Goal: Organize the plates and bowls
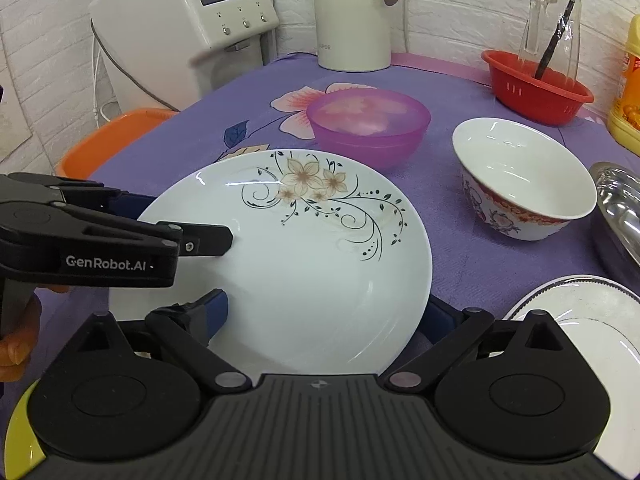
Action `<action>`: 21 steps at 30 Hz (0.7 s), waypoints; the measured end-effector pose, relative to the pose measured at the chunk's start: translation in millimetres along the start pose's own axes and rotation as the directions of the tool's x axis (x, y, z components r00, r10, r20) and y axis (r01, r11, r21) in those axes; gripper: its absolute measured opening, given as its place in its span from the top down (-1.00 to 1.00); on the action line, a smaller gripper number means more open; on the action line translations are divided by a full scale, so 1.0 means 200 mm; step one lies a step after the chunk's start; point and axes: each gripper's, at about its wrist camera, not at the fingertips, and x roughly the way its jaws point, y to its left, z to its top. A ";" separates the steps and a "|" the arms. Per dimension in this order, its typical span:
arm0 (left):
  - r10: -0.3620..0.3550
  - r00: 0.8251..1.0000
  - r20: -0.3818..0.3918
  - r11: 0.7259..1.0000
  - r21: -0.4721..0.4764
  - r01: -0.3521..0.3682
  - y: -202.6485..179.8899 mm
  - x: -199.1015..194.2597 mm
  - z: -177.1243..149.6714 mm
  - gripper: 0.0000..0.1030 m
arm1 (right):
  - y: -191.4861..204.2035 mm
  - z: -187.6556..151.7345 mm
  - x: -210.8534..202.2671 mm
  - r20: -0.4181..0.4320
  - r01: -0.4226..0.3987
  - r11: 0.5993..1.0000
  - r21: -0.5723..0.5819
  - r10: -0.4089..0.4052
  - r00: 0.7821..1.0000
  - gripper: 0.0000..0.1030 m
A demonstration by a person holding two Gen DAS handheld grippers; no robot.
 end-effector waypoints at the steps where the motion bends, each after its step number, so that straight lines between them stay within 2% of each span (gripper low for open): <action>1: 0.008 1.000 0.002 1.000 0.003 -0.008 -0.02 0.00 0.00 0.03 | 0.00 0.00 0.00 0.003 -0.002 1.000 -0.001 0.002 1.000 -1.00; 5: 0.033 0.999 -0.016 0.999 -0.034 -0.034 -0.03 0.01 0.02 0.08 | 0.02 0.01 0.02 -0.004 0.018 1.000 0.017 -0.018 1.000 -1.00; 7: 0.037 0.999 -0.028 0.998 -0.059 -0.039 -0.04 0.00 0.04 0.24 | 0.02 0.03 0.01 -0.012 0.025 0.999 0.047 -0.025 1.000 -1.00; 9: 0.062 0.998 -0.004 0.997 -0.041 -0.062 -0.06 -0.04 0.06 0.25 | 0.01 0.04 -0.01 -0.013 0.011 0.995 0.104 -0.010 1.000 -1.00; 14: 0.073 0.996 0.053 0.997 -0.022 -0.071 -0.08 -0.18 0.12 0.26 | 0.06 0.07 -0.13 0.056 0.006 0.995 0.104 -0.012 0.998 -1.00; 21: 0.056 0.995 0.085 0.998 -0.015 -0.055 -0.14 -0.39 0.03 0.26 | 0.13 0.02 -0.32 0.106 -0.002 0.996 0.091 -0.008 0.994 -1.00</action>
